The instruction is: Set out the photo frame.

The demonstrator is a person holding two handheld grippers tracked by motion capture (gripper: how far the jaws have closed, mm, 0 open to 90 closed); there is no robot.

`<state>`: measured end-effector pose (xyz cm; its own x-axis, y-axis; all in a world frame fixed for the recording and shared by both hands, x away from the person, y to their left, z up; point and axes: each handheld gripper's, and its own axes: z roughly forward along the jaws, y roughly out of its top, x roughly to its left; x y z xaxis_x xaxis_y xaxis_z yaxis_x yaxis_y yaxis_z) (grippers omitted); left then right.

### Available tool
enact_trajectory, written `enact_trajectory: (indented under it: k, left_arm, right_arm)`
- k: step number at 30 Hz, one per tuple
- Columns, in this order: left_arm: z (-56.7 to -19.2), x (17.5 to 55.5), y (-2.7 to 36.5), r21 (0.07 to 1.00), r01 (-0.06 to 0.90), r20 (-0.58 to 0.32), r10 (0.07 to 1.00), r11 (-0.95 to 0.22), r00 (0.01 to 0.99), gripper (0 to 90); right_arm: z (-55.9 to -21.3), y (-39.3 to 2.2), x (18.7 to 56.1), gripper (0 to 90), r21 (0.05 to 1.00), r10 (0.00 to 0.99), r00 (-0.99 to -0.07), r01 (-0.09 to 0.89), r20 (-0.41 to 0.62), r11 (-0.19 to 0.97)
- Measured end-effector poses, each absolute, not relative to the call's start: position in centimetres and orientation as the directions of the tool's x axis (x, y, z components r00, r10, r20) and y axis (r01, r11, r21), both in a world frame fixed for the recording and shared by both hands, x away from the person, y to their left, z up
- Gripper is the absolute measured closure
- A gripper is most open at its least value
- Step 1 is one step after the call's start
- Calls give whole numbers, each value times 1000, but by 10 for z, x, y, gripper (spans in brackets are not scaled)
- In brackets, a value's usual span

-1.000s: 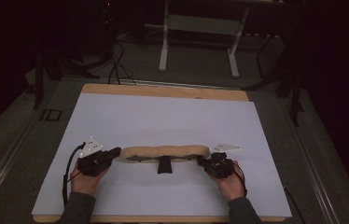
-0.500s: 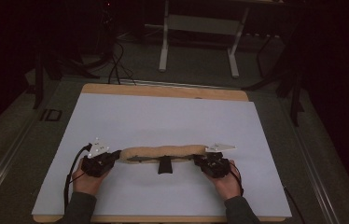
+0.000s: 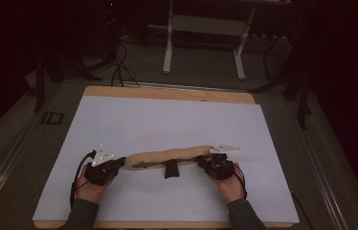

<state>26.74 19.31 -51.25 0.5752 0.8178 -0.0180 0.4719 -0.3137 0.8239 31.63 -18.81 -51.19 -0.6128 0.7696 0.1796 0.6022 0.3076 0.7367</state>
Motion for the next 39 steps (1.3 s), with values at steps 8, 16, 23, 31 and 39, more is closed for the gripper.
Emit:
enact_trajectory:
  k: [8, 16, 23, 31, 39]
  left_arm:
    - [-512, 261, 187, 822, 460, -3, 806, -335, 592, 900]
    - [-511, 257, 175, 822, 431, 13, 769, -372, 639, 900]
    - [-511, 254, 168, 824, 419, 14, 753, -382, 658, 900]
    - [-510, 251, 160, 826, 403, 16, 730, -395, 683, 900]
    - [-510, 250, 151, 828, 384, 17, 702, -409, 712, 900]
  right_arm:
    - [-512, -183, 321, 900, 742, 778, -600, 605, 185, 290]
    - [-507, -172, 326, 900, 748, 778, -602, 597, 178, 291]
    - [-504, -169, 329, 900, 749, 783, -597, 596, 173, 289]
    - [-502, -169, 331, 900, 751, 785, -594, 597, 177, 282]
    - [-500, -165, 333, 900, 749, 786, -594, 597, 170, 289]
